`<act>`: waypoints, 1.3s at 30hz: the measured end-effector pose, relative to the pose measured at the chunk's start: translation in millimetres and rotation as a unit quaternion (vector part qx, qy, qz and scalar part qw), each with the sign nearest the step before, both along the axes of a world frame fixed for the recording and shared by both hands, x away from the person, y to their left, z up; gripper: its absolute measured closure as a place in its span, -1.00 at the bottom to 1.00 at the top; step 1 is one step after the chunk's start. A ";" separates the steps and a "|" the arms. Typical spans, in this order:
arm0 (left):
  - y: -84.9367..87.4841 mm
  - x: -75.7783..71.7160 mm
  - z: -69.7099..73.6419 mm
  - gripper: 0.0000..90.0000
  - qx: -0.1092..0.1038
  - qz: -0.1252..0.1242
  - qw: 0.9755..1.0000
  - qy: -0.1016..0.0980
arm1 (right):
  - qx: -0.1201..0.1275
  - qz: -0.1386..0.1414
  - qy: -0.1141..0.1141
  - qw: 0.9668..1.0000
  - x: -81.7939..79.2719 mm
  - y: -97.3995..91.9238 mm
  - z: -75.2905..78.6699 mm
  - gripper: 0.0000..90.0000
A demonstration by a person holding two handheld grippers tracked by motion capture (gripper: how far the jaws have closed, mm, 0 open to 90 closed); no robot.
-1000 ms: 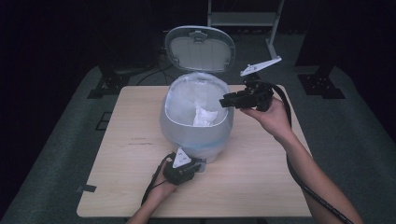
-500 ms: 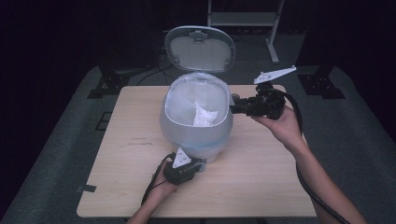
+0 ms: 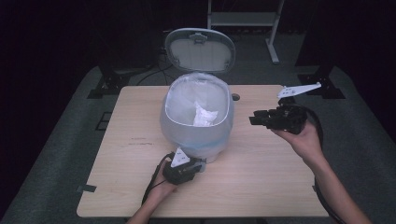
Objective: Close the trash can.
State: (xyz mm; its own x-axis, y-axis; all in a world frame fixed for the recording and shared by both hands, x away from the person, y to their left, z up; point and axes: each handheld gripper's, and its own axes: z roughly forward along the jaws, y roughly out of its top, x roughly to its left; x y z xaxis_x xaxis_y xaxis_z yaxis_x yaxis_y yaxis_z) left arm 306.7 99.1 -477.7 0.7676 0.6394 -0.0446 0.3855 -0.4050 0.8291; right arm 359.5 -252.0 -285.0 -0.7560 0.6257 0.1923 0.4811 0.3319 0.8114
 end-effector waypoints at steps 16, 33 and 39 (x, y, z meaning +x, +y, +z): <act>17.1 -26.2 32.5 0.13 0.000 -0.010 1.000 -0.030 | -0.008 -0.037 0.014 0.999 -21.3 -29.6 -48.1 0.31; 85.3 -25.0 54.5 -0.16 -0.010 0.062 0.997 -0.039 | -0.026 -0.059 0.010 0.998 -36.7 -39.3 -73.9 0.18; 102.9 -29.0 55.3 -0.24 -0.005 0.080 0.996 -0.035 | -0.026 -0.070 0.012 0.997 -44.4 -46.5 -83.2 0.12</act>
State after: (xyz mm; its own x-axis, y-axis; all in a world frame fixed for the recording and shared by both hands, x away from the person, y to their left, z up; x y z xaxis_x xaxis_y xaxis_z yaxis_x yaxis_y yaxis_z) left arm 277.6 202.1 -422.5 0.6579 0.7531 -0.0008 0.3846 -0.3350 0.8602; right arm 315.2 -298.5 -368.2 -0.6567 0.7337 0.1744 0.5448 0.3016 0.7824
